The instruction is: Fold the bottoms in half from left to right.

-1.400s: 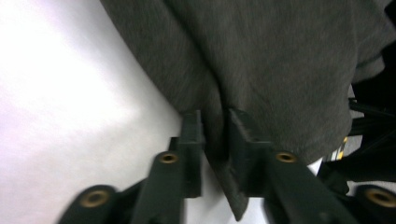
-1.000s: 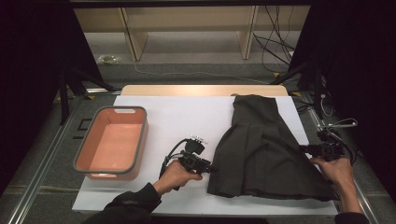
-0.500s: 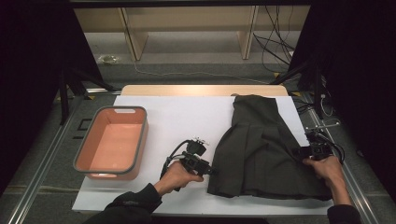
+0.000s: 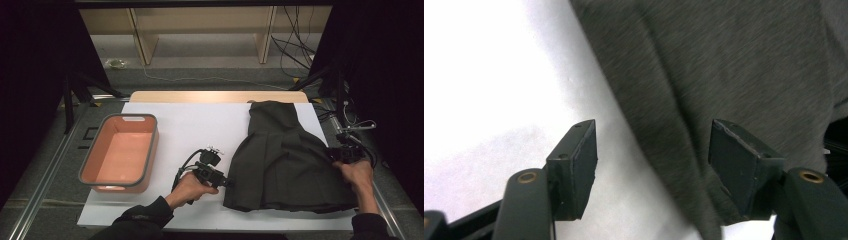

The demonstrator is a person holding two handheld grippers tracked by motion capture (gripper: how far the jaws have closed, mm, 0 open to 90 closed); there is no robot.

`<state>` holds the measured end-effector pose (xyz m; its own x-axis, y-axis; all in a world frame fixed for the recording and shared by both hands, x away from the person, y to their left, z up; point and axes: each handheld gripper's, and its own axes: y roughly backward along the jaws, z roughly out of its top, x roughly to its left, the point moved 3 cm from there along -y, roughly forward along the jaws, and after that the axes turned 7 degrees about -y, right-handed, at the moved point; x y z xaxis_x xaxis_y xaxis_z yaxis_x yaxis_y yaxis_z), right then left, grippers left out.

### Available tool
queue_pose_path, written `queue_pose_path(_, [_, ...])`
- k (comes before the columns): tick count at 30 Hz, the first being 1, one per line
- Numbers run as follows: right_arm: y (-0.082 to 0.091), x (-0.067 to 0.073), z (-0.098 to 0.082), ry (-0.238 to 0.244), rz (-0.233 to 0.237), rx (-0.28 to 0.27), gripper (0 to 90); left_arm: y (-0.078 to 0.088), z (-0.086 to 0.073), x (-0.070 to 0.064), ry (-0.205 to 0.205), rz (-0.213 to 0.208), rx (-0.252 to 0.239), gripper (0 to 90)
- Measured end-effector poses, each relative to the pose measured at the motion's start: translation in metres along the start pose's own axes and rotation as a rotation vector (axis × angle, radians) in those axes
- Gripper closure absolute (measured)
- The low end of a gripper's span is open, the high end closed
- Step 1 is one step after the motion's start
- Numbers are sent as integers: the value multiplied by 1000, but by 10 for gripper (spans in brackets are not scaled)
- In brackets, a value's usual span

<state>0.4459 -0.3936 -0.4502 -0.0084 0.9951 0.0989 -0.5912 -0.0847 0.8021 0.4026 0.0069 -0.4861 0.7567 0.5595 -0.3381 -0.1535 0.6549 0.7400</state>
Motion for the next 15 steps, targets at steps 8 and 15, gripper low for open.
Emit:
queue_pose_path(8, [-14, -2, -7, -2, -19, 38, 866, 0, 5, 2, 16, 2, -12, 317])
queue_pose_path(15, [0, -2, -10, -19, 10, 22, 626, -5, 16, 3, 30, -4, -29, 277])
